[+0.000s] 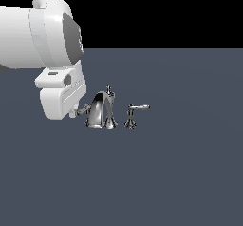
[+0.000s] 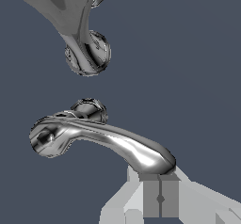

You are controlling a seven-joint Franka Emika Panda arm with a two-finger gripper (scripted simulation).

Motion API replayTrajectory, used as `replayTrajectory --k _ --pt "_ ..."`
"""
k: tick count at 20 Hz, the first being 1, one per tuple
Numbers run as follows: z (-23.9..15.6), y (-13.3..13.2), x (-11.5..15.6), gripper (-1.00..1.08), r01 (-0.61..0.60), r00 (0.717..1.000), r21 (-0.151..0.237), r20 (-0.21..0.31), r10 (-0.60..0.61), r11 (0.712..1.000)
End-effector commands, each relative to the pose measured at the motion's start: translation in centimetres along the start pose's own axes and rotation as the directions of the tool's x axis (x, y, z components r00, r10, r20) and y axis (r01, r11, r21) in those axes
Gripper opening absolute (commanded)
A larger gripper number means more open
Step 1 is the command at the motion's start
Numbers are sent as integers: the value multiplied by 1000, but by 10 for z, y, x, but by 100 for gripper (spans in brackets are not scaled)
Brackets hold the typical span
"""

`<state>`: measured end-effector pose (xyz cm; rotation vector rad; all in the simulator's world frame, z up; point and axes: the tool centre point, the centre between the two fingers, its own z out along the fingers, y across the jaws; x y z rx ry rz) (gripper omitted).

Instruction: Turn on the faucet by rotating a designated handle.

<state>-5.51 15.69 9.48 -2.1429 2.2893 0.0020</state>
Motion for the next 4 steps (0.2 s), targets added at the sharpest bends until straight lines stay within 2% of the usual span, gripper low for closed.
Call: replayTrajectory --k 1,4 --pt "0 2 23 -100 -23 1000 -2 -5 23 1000" --pt "0 6 31 -100 -24 1000 -3 -5 24 1000"
